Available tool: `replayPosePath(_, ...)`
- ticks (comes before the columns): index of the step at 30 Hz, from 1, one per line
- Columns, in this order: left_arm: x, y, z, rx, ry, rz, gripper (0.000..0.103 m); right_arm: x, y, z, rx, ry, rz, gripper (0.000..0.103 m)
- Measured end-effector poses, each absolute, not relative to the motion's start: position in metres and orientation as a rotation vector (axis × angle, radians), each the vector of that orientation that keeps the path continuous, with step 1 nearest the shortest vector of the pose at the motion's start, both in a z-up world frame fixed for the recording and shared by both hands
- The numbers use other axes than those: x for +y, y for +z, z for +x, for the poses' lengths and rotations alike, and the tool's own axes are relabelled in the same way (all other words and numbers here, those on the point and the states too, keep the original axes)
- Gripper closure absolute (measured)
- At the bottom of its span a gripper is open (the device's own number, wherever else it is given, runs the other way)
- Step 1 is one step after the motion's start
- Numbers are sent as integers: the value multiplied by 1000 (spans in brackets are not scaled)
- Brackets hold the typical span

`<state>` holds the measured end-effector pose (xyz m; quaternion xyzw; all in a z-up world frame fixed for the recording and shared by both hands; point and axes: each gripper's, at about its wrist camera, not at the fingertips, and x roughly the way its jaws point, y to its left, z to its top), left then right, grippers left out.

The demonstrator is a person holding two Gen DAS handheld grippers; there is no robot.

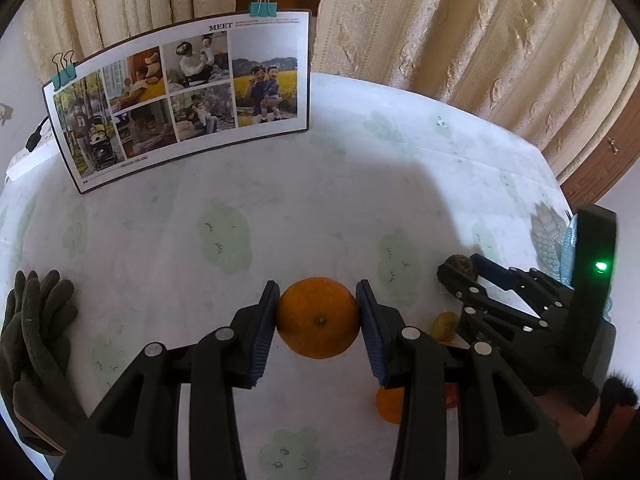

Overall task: Organize fruits
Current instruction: 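Grasp another orange with the left tool while the right tool grasps a dark brown fruit, then place the dark fruit in the basket with the right tool while the left tool carries the orange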

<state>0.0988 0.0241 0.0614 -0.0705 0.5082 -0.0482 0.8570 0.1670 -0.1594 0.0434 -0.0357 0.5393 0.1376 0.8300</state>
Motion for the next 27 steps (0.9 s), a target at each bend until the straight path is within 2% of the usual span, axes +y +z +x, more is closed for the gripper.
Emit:
replayPosePath(14,-14,78,100,1039,-151,-125,63,-235,124,155,976,190,55,59)
replayPosePath(27,-68,96,95,1007,-203,-99,63,-340,149,128,944,4,108,59)
